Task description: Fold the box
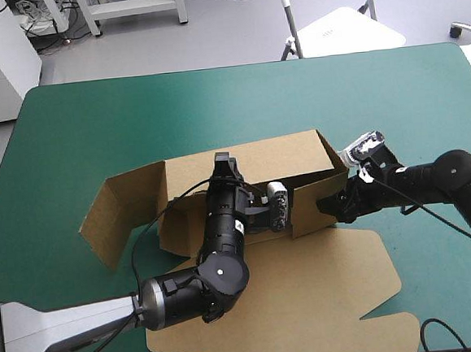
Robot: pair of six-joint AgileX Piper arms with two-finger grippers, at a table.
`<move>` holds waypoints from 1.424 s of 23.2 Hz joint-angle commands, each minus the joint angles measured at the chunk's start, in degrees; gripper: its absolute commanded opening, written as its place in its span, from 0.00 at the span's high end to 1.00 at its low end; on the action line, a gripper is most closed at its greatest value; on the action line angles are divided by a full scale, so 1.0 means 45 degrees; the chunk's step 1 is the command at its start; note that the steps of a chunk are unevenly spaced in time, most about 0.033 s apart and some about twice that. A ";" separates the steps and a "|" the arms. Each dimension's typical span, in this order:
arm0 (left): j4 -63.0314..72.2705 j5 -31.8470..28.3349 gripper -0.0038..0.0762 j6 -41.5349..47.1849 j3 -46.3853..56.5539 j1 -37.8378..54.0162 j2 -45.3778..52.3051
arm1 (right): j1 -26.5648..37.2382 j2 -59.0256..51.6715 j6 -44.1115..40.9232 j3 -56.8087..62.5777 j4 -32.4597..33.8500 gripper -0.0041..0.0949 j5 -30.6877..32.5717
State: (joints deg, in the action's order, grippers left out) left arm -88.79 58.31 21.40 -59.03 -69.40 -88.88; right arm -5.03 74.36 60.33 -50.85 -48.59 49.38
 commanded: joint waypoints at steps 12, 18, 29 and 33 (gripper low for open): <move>-0.0846 0.0202 0.96 0.0010 -0.0307 -0.0063 0.0552 | -0.0555 -0.1068 0.1306 0.0438 -0.2679 0.28 -0.1753; -0.0846 0.0181 0.96 0.0010 -0.0307 -0.0063 0.0552 | -0.1638 -0.1068 0.0697 0.0438 -0.2483 0.28 -0.3273; -0.0868 0.0181 0.96 0.0010 -0.0307 -0.0063 0.0552 | -0.1638 -0.1068 0.0588 0.0438 -0.2269 0.97 -0.2942; -0.0921 0.0181 0.96 0.0010 -0.0307 -0.0063 0.0552 | -0.1638 -0.1068 0.0644 0.0438 -0.2613 0.98 -0.2942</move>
State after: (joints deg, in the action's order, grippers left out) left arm -89.43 58.11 21.02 -59.03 -69.45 -88.65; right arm -12.39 71.13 62.34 -47.33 -55.76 33.17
